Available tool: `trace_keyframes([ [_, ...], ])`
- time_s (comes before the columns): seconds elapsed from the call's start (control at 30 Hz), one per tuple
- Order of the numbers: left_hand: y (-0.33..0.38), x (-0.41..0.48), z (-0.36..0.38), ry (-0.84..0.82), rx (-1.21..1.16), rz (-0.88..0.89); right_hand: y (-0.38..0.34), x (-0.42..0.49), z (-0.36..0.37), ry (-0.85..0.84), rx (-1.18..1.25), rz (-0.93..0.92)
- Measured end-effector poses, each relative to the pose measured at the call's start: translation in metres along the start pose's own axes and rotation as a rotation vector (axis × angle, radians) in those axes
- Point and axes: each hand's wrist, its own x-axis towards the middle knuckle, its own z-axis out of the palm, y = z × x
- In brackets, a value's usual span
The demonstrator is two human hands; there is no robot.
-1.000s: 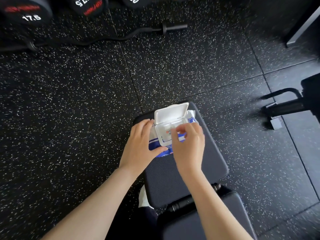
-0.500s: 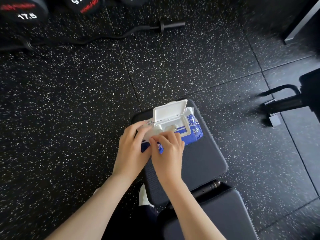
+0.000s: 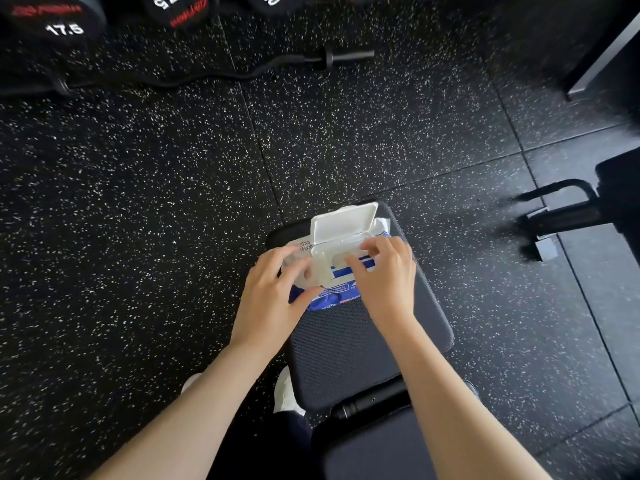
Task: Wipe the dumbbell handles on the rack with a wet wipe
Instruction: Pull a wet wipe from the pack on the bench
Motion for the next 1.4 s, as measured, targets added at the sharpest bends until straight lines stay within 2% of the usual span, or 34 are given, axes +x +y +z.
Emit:
trace_keyframes([
  [0.2,-0.002,0.001,0.0,-0.019,0.009,-0.004,-0.002,0.001,0.006,-0.044,-0.033,0.008],
  [0.4,-0.002,0.001,0.001,-0.018,0.015,-0.018,-0.012,-0.011,-0.005,0.046,0.136,0.011],
  [0.57,0.0,0.001,0.0,-0.01,0.018,-0.026,-0.02,-0.022,-0.018,0.058,0.273,0.036],
  [0.83,-0.002,0.001,-0.001,-0.016,0.023,-0.008,-0.016,-0.018,-0.017,-0.069,0.365,0.073],
  [0.97,-0.002,0.001,0.0,-0.016,0.027,-0.014,-0.013,-0.013,-0.01,-0.1,0.296,-0.003],
  [1.17,0.003,0.002,-0.004,-0.025,0.031,-0.032,-0.015,-0.016,-0.017,-0.043,0.297,-0.09],
  [1.4,0.003,0.002,-0.003,-0.042,0.068,-0.043,-0.014,-0.029,-0.048,0.101,0.433,-0.061],
])
